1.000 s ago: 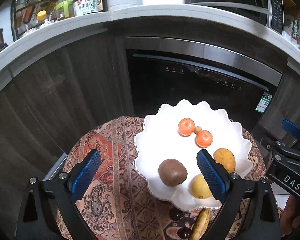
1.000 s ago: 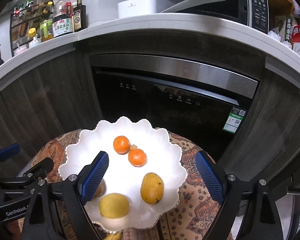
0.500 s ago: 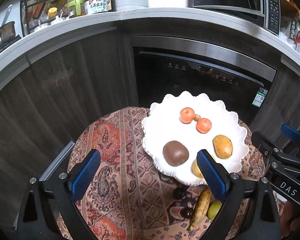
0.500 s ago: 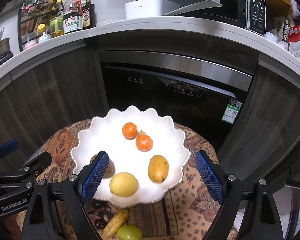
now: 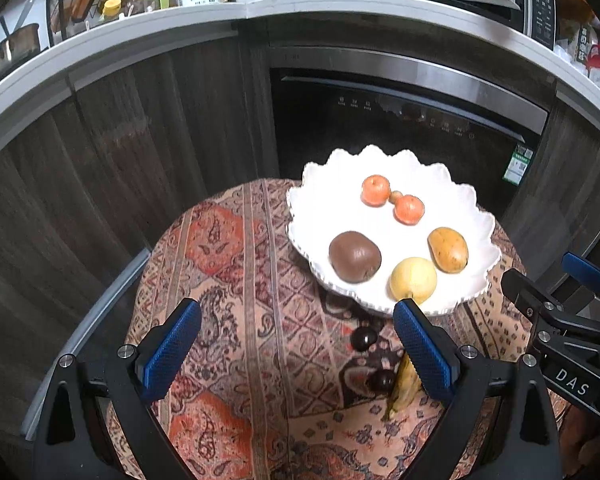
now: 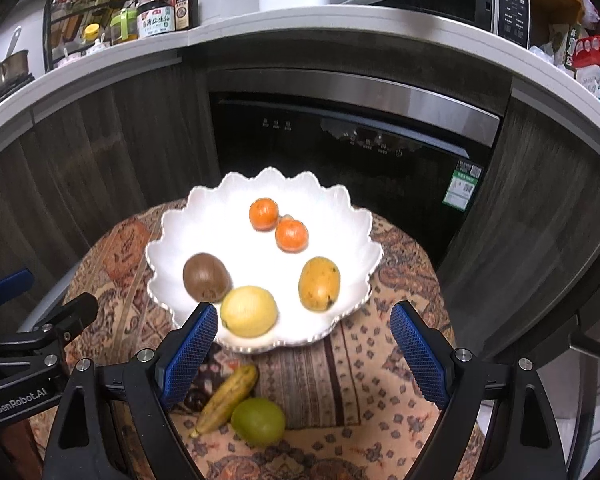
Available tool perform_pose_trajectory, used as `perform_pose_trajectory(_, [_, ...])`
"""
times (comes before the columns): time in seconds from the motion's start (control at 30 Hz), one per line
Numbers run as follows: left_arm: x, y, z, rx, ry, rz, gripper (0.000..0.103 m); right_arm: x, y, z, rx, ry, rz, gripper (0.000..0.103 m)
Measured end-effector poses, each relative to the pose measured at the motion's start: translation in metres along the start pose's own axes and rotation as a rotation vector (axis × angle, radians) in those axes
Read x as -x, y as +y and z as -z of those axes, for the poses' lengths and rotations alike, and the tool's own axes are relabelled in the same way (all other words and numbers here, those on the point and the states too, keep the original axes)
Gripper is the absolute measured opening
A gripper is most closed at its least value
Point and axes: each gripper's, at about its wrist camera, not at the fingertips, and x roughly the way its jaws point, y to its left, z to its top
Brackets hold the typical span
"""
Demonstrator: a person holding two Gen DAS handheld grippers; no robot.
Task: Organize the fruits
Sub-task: 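Withdraw both tools from the bowl toward the banana and green apple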
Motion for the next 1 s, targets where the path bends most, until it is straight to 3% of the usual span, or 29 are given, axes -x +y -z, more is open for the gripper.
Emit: perform_pose_trajectory(1.0, [-0.034, 0.008, 0.081, 0.027, 0.120, -0.034, 0.098, -0.042, 0.016, 0.085, 0.042, 0.163, -0.037, 0.089])
